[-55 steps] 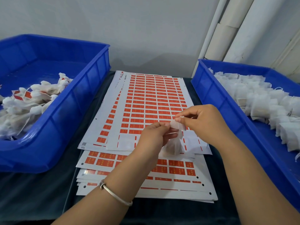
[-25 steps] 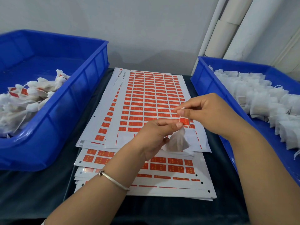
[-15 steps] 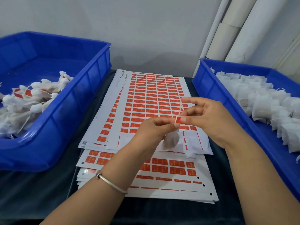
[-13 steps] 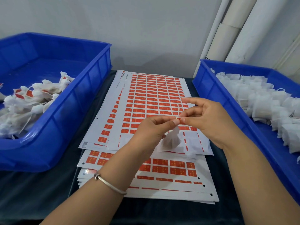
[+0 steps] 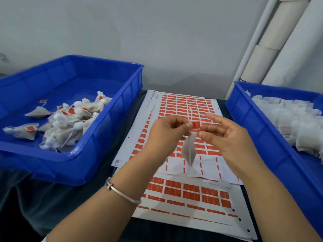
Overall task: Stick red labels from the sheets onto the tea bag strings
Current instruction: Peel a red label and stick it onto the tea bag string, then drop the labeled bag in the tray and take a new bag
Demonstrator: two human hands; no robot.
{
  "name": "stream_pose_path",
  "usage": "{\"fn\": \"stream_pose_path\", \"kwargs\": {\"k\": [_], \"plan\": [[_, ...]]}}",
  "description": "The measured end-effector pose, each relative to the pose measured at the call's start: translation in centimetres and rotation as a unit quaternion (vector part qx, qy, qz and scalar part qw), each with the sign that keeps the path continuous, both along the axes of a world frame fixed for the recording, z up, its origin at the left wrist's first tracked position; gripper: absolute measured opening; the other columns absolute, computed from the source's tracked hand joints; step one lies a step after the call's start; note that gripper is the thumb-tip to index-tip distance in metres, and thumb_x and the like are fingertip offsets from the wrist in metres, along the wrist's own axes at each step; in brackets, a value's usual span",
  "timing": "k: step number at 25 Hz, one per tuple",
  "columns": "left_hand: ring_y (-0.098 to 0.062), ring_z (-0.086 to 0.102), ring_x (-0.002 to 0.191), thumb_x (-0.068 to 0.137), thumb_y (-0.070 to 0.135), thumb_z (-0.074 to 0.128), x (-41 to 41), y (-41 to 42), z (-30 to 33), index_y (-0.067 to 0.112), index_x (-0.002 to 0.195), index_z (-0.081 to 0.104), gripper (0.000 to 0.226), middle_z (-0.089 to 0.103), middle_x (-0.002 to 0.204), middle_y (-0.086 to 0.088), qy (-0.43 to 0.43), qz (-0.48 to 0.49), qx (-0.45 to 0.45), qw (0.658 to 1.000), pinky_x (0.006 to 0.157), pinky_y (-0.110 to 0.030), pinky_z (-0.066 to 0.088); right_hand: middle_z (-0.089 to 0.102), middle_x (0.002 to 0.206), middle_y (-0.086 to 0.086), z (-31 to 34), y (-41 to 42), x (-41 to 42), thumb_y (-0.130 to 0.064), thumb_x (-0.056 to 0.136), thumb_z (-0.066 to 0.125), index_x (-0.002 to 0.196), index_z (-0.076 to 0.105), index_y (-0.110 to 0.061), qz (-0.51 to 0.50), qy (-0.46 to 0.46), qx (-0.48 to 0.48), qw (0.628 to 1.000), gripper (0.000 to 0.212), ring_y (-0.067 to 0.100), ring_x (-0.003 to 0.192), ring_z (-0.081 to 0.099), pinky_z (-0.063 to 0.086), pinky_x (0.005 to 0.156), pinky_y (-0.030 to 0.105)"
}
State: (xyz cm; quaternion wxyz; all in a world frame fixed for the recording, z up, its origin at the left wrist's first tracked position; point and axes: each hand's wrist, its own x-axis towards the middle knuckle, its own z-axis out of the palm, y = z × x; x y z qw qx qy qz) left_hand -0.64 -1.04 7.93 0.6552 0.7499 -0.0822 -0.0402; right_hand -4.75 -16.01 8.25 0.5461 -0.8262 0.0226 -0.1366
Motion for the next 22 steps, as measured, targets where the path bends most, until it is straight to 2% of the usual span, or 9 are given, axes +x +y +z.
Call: {"fn": "stream_pose_path", "kwargs": {"k": [1, 3, 7, 8, 11, 13, 16, 19, 22], "plan": [[-0.006, 0.067, 0.067, 0.085, 0.022, 0.065, 0.2, 0.9, 1.0, 0.025, 0.075, 0.067, 0.01, 0.07, 0.07, 0.01, -0.013, 0.007, -0.025, 1.0, 0.065, -0.021, 0.057, 0.069, 0.089, -0.022, 0.0, 0.5, 0.1, -0.028, 0.077, 0.071, 0.105, 0.052, -0.049, 0.006, 0.003, 0.002, 1.0, 0.04, -0.01, 0.083, 0.064, 0.047, 0.058, 0.005], [-0.008, 0.069, 0.067, 0.083, 0.02, 0.068, 0.6, 3.0, 3.6, 0.022, 0.073, 0.067, 0.009, 0.071, 0.071, 0.004, -0.055, 0.027, -0.082, 0.995, 0.064, -0.02, 0.056, 0.07, 0.087, -0.024, -0.3, 1.4, 0.3, -0.029, 0.079, 0.069, 0.098, 0.056, -0.05, 0.015, 0.018, 0.005, 1.0, 0.03, -0.007, 0.084, 0.065, 0.048, 0.066, 0.008], [-0.016, 0.07, 0.073, 0.079, 0.013, 0.07, 2.9, 8.3, 8.2, 0.021, 0.067, 0.065, 0.016, 0.07, 0.067, 0.0, -0.151, 0.168, -0.117, 0.967, 0.072, -0.028, 0.057, 0.067, 0.082, -0.033, -1.7, 3.0, 0.7, -0.032, 0.08, 0.067, 0.087, 0.062, -0.049, 0.032, 0.044, 0.024, 0.998, 0.019, -0.01, 0.081, 0.065, 0.05, 0.065, 0.009], [-0.018, 0.07, 0.075, 0.079, 0.012, 0.068, 3.7, 9.7, 8.8, 0.022, 0.067, 0.063, 0.017, 0.07, 0.068, 0.0, -0.179, 0.216, -0.081, 0.956, 0.073, -0.029, 0.056, 0.068, 0.083, -0.03, -2.2, 3.3, 0.7, -0.032, 0.081, 0.066, 0.085, 0.064, -0.047, 0.037, 0.052, 0.029, 0.998, 0.016, -0.009, 0.082, 0.065, 0.05, 0.065, 0.01], [-0.018, 0.066, 0.077, 0.079, 0.015, 0.062, 5.6, 13.5, 9.1, 0.025, 0.066, 0.058, 0.017, 0.069, 0.074, 0.002, -0.224, 0.308, 0.123, 0.916, 0.066, -0.025, 0.049, 0.07, 0.08, -0.026, -3.5, 4.6, 0.9, -0.026, 0.085, 0.063, 0.082, 0.065, -0.041, 0.072, 0.086, 0.03, 0.993, 0.016, -0.009, 0.078, 0.066, 0.044, 0.054, 0.004], [-0.021, 0.061, 0.076, 0.084, 0.017, 0.06, 6.8, 15.2, 8.1, 0.019, 0.07, 0.059, 0.014, 0.066, 0.076, -0.001, -0.191, 0.308, 0.244, 0.9, 0.064, -0.03, 0.046, 0.069, 0.077, -0.028, -4.3, 5.5, 0.8, -0.024, 0.087, 0.062, 0.082, 0.064, -0.043, 0.098, 0.103, 0.007, 0.99, 0.019, -0.01, 0.077, 0.065, 0.043, 0.056, 0.004], [-0.024, 0.058, 0.073, 0.091, 0.02, 0.055, 7.5, 16.0, 5.7, 0.009, 0.08, 0.062, 0.017, 0.061, 0.075, -0.005, -0.096, 0.269, 0.399, 0.871, 0.064, -0.033, 0.045, 0.069, 0.078, -0.03, -5.0, 6.0, 0.6, -0.022, 0.089, 0.061, 0.083, 0.062, -0.045, 0.121, 0.124, -0.018, 0.985, 0.024, -0.008, 0.079, 0.065, 0.048, 0.071, 0.011], [-0.023, 0.058, 0.071, 0.089, 0.018, 0.051, 6.4, 14.6, 4.1, 0.01, 0.077, 0.062, 0.018, 0.064, 0.078, -0.007, -0.09, 0.265, 0.425, 0.861, 0.06, -0.037, 0.046, 0.069, 0.081, -0.029, -4.5, 5.4, 0.3, -0.024, 0.089, 0.062, 0.083, 0.061, -0.047, 0.12, 0.139, -0.036, 0.982, 0.023, -0.008, 0.082, 0.065, 0.046, 0.073, 0.007], [-0.003, 0.048, 0.06, 0.086, 0.025, 0.057, 4.0, 9.9, 2.4, 0.026, 0.076, 0.059, 0.01, 0.06, 0.071, 0.01, -0.179, 0.236, 0.373, 0.879, 0.053, -0.023, 0.034, 0.063, 0.09, -0.032, -2.1, 4.1, 0.0, -0.03, 0.088, 0.063, 0.083, 0.061, -0.047, 0.093, 0.124, -0.059, 0.986, 0.018, -0.005, 0.091, 0.063, 0.042, 0.068, 0.003]]}}
